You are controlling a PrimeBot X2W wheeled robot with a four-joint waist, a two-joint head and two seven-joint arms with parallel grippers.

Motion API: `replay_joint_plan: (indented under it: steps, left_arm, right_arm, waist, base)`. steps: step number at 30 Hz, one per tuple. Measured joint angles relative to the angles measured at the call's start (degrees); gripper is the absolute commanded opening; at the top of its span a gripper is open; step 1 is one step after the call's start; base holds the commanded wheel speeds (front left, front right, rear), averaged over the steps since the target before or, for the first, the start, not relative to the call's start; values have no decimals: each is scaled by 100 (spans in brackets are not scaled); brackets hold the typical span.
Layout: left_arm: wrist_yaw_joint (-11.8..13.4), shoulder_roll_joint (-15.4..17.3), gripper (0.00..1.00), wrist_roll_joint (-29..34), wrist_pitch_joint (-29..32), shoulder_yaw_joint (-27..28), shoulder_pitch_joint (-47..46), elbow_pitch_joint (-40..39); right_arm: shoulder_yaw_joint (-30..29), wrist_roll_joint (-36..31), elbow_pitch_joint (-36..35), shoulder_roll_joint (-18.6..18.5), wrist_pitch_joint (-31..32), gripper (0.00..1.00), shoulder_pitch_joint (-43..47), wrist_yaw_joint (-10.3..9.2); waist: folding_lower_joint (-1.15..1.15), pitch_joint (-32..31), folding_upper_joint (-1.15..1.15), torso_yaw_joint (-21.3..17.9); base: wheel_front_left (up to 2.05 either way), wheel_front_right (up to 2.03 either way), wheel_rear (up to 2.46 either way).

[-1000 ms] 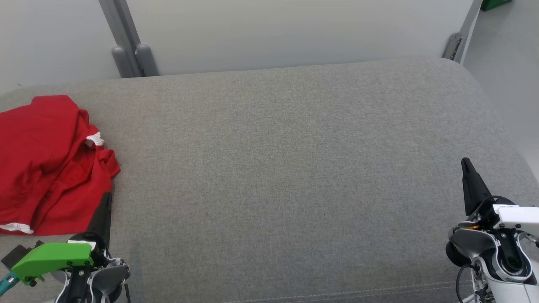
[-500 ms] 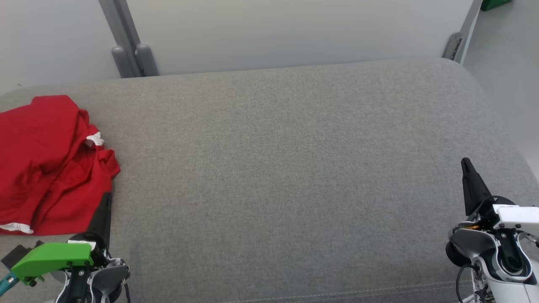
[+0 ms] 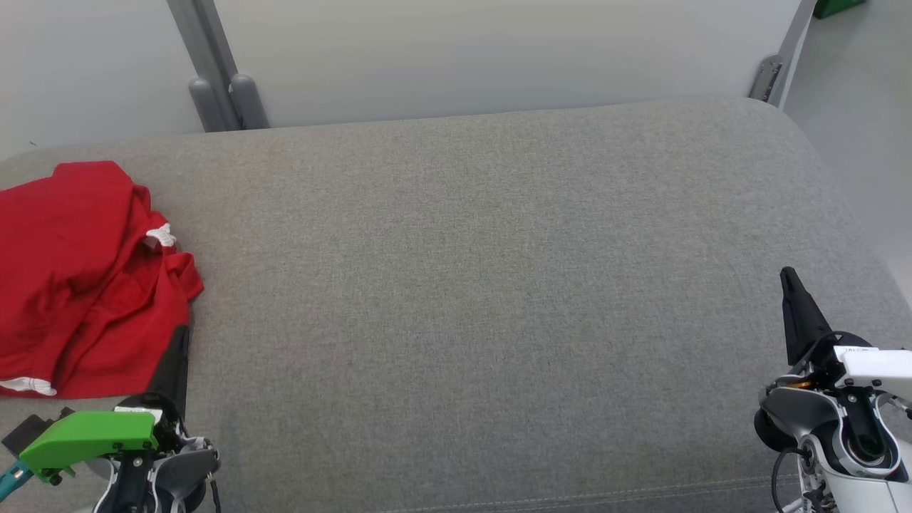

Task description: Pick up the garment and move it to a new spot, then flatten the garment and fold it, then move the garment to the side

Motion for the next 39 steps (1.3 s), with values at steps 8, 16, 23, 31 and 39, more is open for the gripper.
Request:
replay_joint_plan:
  steps: [8, 16, 23, 31, 39]
  left_arm:
    - [0, 0, 0, 0, 1, 0, 0, 0]
    - [0, 0, 0, 0, 0, 0, 0, 0]
    - [0, 0, 0, 0, 0, 0, 0, 0]
    - [0, 0, 0, 0, 1, 0, 0, 0]
    - [0, 0, 0, 0, 1, 0, 0, 0]
  right_arm:
    - [0, 0, 0, 0, 0, 0, 0, 0]
    - [0, 0, 0, 0, 0, 0, 0, 0]
    - [0, 0, 0, 0, 0, 0, 0, 0]
    - [0, 0, 0, 0, 0, 0, 0, 0]
    - [0, 0, 0, 0, 0, 0, 0, 0]
  waist:
    - [0, 0, 0, 0]
    - [0, 0, 0, 0]
    - [0, 0, 0, 0]
    - [0, 0, 0, 0]
    - [0, 0, 0, 0]
  base:
    - [0, 0, 0]
    - [0, 0, 0]
    - [0, 0, 0]
    - [0, 0, 0]
    - [0, 0, 0]
